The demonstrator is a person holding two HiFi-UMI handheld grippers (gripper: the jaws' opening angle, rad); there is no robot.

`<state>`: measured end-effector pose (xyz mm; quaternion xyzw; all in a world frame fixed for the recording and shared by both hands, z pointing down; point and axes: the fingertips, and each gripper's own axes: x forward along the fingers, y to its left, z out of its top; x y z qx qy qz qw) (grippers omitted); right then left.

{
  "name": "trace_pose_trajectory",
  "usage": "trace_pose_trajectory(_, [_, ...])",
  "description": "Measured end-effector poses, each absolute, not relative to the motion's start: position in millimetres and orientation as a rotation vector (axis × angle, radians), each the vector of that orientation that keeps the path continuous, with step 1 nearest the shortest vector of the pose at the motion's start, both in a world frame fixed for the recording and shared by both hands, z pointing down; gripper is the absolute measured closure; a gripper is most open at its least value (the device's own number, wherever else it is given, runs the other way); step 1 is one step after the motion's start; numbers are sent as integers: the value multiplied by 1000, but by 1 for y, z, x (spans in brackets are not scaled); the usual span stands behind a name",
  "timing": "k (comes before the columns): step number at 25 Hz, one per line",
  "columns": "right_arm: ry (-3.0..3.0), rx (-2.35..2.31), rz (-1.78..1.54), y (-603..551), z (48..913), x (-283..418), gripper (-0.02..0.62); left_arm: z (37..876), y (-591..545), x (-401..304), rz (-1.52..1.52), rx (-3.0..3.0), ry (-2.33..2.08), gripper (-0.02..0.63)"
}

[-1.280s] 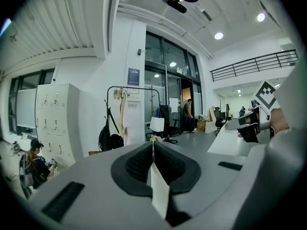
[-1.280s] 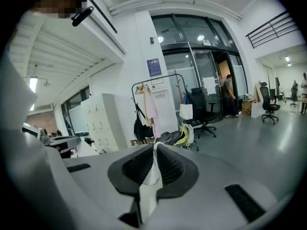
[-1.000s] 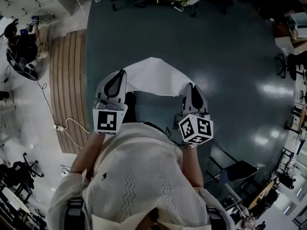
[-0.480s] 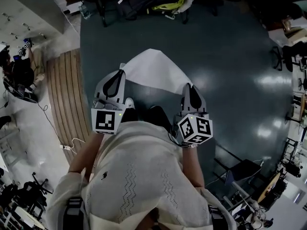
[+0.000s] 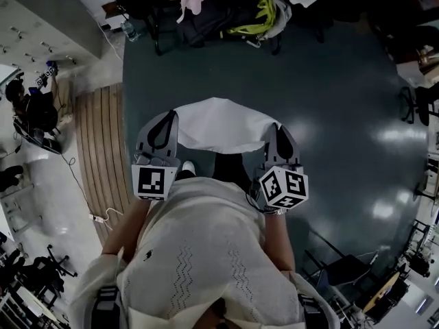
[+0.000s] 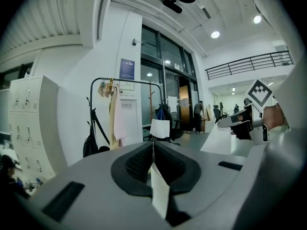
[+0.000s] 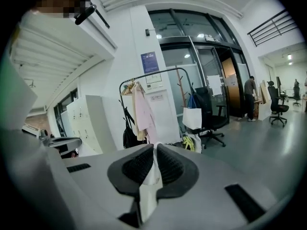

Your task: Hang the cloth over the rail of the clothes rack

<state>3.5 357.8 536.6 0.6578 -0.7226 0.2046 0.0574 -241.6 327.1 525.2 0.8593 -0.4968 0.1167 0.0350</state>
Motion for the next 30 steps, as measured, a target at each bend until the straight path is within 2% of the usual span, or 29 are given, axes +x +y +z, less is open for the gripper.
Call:
trace_pose_trajectory(5, [-2224, 1917, 691, 264, 549, 57, 560, 527, 242, -198, 416, 2569, -1621, 588])
trace_pose_trajectory(10, [-2290, 1850, 664, 169, 535, 119, 560, 501, 151, -142, 286, 2567, -1762, 588])
trace_pose_trajectory(16, [-2345, 1768, 587, 75, 527, 180, 560, 493, 84, -101, 283, 2464, -1903, 589])
trace_pose_trajectory(24, [-2359, 1809, 575, 21, 517, 213, 560, 486, 36, -85, 256, 2442, -1955, 589])
trace_pose_trajectory(30, [-2256, 1863, 752, -4, 544, 241, 560, 518, -4, -87, 440, 2411, -1891, 589])
